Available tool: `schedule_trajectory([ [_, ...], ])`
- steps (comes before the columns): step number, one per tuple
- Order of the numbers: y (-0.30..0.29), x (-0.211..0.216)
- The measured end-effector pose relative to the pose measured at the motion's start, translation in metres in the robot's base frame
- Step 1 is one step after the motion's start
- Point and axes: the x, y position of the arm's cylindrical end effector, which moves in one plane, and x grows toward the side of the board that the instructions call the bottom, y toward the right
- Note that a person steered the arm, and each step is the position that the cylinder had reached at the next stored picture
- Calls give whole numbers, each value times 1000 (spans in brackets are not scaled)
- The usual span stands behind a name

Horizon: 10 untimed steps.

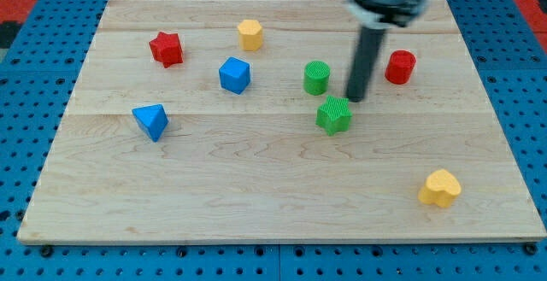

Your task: Place the green star vertical to the yellow heart

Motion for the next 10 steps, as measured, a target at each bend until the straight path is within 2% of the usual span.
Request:
schedule_trajectory([
  [1,-59,1],
  [2,-6,64],
  [3,18,60],
  [4,-13,37],
  [5,16,20],
  [6,61,65],
  [7,66,79],
  [9,84,70],
  [10,70,58],
])
